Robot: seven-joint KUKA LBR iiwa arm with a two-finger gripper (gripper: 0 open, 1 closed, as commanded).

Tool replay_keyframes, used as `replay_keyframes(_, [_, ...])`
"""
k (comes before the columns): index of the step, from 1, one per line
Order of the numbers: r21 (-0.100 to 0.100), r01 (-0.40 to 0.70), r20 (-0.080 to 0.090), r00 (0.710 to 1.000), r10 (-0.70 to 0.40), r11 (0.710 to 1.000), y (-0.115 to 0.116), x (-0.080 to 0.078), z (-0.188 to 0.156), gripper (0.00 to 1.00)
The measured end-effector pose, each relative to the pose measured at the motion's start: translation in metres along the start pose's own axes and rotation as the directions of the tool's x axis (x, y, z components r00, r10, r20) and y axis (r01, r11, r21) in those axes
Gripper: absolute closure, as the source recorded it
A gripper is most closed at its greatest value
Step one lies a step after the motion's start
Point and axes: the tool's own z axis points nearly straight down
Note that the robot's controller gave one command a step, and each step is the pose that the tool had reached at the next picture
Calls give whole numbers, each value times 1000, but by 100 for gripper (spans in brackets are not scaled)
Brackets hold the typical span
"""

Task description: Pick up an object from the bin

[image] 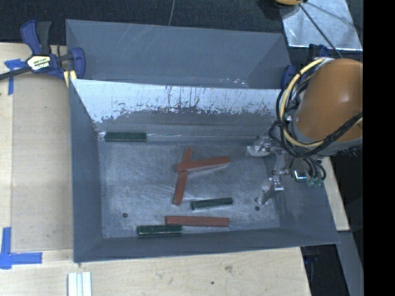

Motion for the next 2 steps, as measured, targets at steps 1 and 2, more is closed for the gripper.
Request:
replay_keyframes(1, [1,2,8,1000,-2,1000,0,-2,-4,0])
replay_keyframes(2, [9,37,-17,999,-37,999,75,-10,113,100])
